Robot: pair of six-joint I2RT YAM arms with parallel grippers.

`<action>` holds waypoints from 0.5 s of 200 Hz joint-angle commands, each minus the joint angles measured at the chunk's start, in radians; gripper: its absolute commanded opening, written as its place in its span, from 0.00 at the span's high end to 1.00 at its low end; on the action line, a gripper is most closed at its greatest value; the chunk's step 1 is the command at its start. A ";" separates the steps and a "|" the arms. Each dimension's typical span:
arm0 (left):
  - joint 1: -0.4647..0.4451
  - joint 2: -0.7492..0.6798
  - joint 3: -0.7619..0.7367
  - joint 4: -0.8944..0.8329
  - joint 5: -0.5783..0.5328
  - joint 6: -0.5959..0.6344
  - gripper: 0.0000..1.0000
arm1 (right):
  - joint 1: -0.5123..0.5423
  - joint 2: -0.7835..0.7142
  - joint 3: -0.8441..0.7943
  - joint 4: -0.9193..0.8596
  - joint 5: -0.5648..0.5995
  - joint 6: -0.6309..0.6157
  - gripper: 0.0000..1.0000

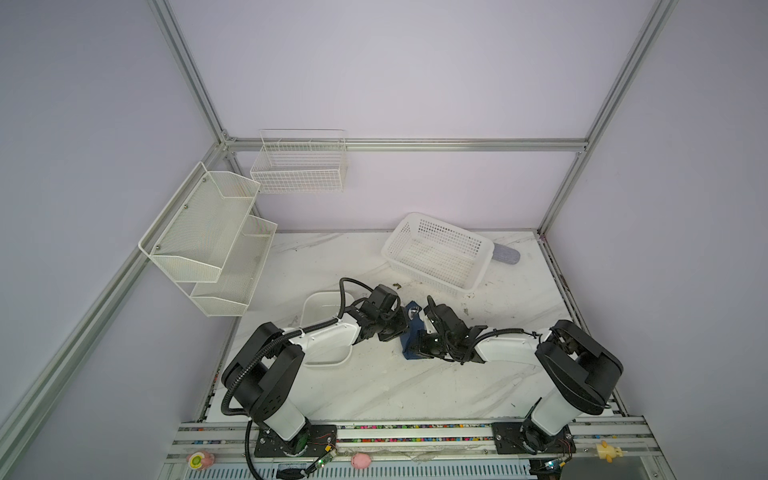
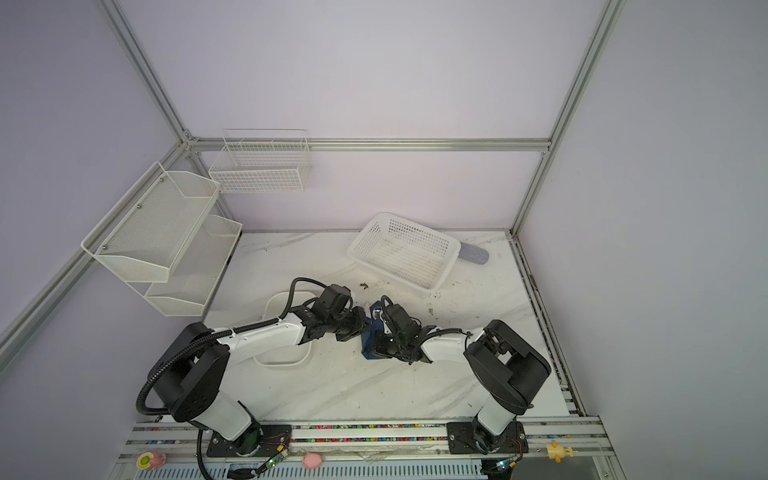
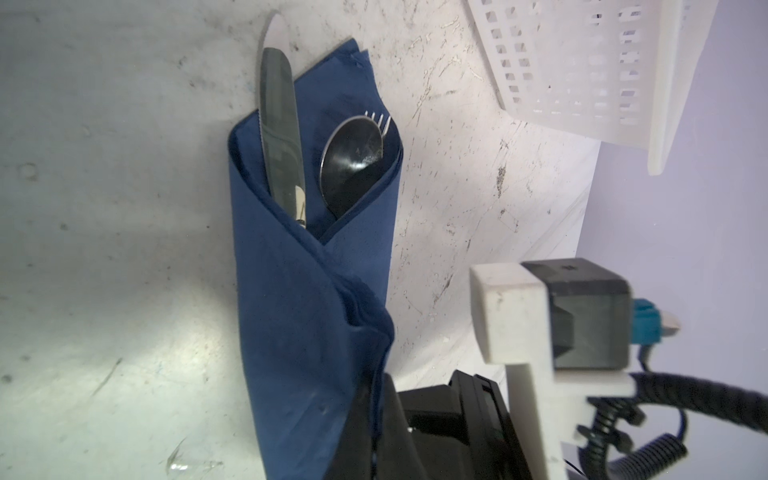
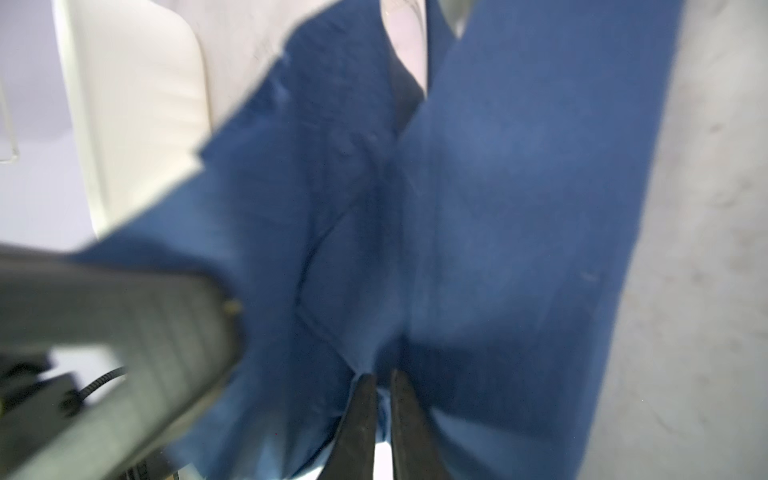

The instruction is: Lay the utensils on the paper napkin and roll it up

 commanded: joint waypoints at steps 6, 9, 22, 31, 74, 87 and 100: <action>-0.002 0.002 0.089 0.043 0.007 -0.016 1.00 | -0.006 -0.053 -0.026 -0.047 0.050 0.006 0.86; -0.001 0.002 0.091 0.042 0.007 -0.016 1.00 | -0.007 -0.054 -0.028 -0.046 0.047 0.005 0.86; -0.002 0.004 0.096 0.044 0.013 -0.013 1.00 | -0.007 -0.042 -0.027 -0.047 0.038 -0.002 0.87; -0.003 0.005 0.100 0.044 0.016 -0.011 1.00 | -0.008 -0.029 -0.022 -0.054 0.035 -0.016 0.88; -0.015 0.021 0.121 0.046 0.028 -0.013 1.00 | -0.008 0.012 -0.025 -0.036 0.024 -0.018 0.89; -0.020 0.029 0.134 0.046 0.032 -0.016 1.00 | -0.007 0.008 -0.030 -0.038 0.042 -0.012 0.90; -0.028 0.041 0.154 0.048 0.036 -0.016 1.00 | -0.007 0.003 -0.037 -0.036 0.056 -0.010 0.90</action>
